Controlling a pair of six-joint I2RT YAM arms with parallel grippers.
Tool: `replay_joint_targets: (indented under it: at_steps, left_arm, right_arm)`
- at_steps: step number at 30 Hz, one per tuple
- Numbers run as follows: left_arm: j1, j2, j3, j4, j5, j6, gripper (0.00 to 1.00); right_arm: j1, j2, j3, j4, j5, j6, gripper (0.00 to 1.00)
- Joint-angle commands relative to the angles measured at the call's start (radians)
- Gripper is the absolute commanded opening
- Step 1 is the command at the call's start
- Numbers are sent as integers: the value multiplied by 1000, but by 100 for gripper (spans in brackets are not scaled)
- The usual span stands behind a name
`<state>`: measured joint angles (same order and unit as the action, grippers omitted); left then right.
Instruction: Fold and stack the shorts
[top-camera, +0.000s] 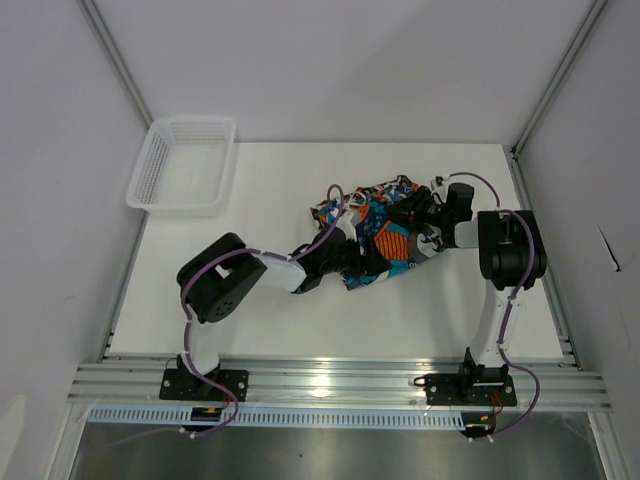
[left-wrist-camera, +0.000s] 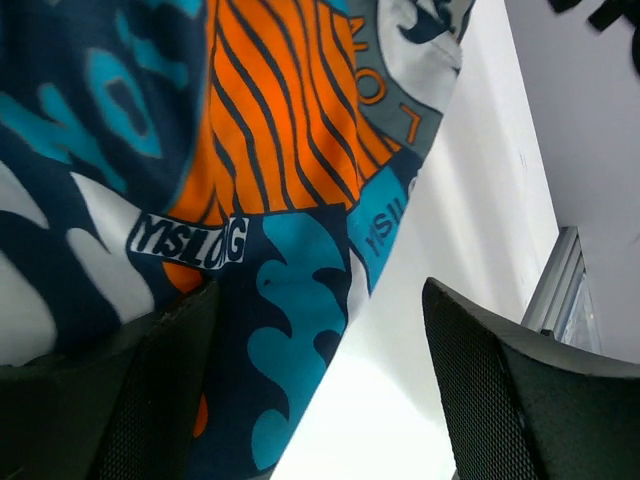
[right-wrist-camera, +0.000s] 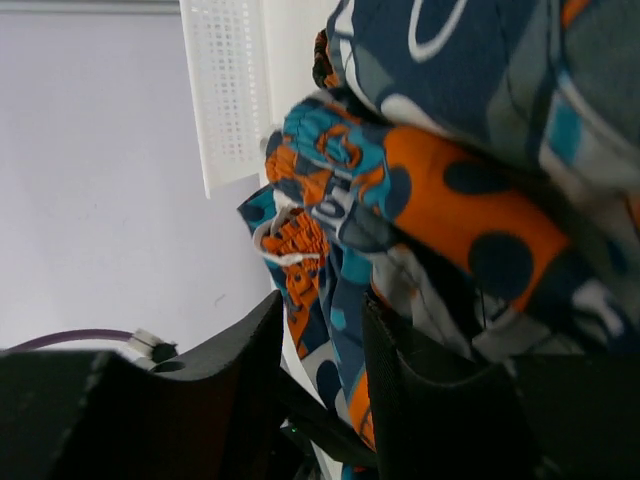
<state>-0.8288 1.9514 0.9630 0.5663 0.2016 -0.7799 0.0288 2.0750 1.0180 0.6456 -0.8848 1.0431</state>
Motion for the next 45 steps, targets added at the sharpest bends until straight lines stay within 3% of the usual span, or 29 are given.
replay_joint_targets:
  at_steps: [1, 8, 16, 24, 30, 40, 45]
  left_arm:
    - [0, 43, -55, 191, 56, -67, 84]
    - [0, -6, -113, 193, 13, -36, 84]
    - [20, -179, 20, -84, 15, 34, 92]
    - [158, -312, 95, -295, 41, 57, 94]
    - [206, -293, 128, -321, 32, 90, 94]
    - [211, -120, 253, -301, 76, 76, 91]
    - [211, -169, 241, -338, 52, 109, 91]
  right_arm:
    - [16, 26, 74, -35, 4, -32, 40]
    - [10, 31, 136, -207, 107, -120, 45]
    - [10, -19, 182, -253, 102, -130, 45]
    - [19, -67, 182, -173, 57, -101, 48]
    - [59, -46, 198, -126, 46, -68, 49]
    - [72, 85, 304, -99, 75, -17, 44]
    - [48, 157, 341, -84, 90, 15, 45]
